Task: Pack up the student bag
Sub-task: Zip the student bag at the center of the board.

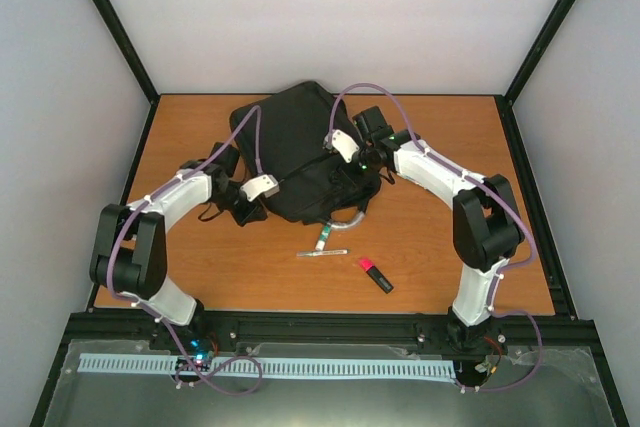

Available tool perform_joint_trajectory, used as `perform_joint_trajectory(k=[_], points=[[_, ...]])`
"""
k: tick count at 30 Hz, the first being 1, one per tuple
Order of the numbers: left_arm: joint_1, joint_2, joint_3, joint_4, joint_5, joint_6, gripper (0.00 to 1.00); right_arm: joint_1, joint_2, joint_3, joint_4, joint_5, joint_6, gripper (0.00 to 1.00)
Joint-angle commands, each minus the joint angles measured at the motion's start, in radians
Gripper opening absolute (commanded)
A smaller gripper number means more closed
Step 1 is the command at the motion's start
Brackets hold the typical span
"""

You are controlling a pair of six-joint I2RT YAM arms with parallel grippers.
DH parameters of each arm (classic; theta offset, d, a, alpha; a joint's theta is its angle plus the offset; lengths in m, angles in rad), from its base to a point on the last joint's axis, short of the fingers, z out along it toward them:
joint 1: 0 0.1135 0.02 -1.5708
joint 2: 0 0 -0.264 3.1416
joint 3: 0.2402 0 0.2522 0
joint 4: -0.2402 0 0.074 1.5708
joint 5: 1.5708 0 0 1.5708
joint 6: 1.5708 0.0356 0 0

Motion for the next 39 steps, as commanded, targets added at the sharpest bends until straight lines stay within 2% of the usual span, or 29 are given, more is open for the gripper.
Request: perform_joint_trajectory(k=[1, 7, 16, 20, 25, 27, 31, 33, 39], points=[[-0.055, -0.036, 0.009, -0.071, 0.061, 0.051, 0.01, 0.001, 0.030, 0.019, 0.039, 0.011, 0.028, 0.59], [-0.122, -0.020, 0.016, -0.054, 0.052, 0.027, 0.01, 0.003, 0.032, 0.021, 0.037, 0.000, 0.032, 0.58], [-0.126, 0.048, 0.127, -0.055, 0.081, -0.030, 0.03, 0.004, -0.011, 0.039, 0.017, -0.004, 0.030, 0.58], [-0.126, 0.064, 0.136, -0.088, 0.089, -0.001, 0.07, 0.004, -0.044, 0.034, 0.006, -0.001, 0.020, 0.58], [-0.126, 0.053, 0.100, -0.103, 0.087, 0.020, 0.07, 0.004, -0.100, 0.010, -0.024, -0.012, -0.026, 0.58], [-0.126, 0.048, 0.089, -0.100, 0.091, 0.013, 0.07, 0.004, -0.127, -0.004, -0.059, -0.047, -0.084, 0.59], [-0.127, 0.047, 0.086, -0.093, 0.096, -0.004, 0.07, 0.044, -0.182, -0.051, -0.163, -0.119, -0.304, 0.69], [-0.126, 0.048, 0.090, -0.091, 0.093, -0.010, 0.07, 0.085, -0.205, -0.079, -0.183, -0.093, -0.418, 0.74], [-0.126, 0.047, 0.095, -0.079, 0.098, -0.056, 0.07, 0.221, -0.203, -0.109, -0.139, 0.030, -0.590, 0.77]])
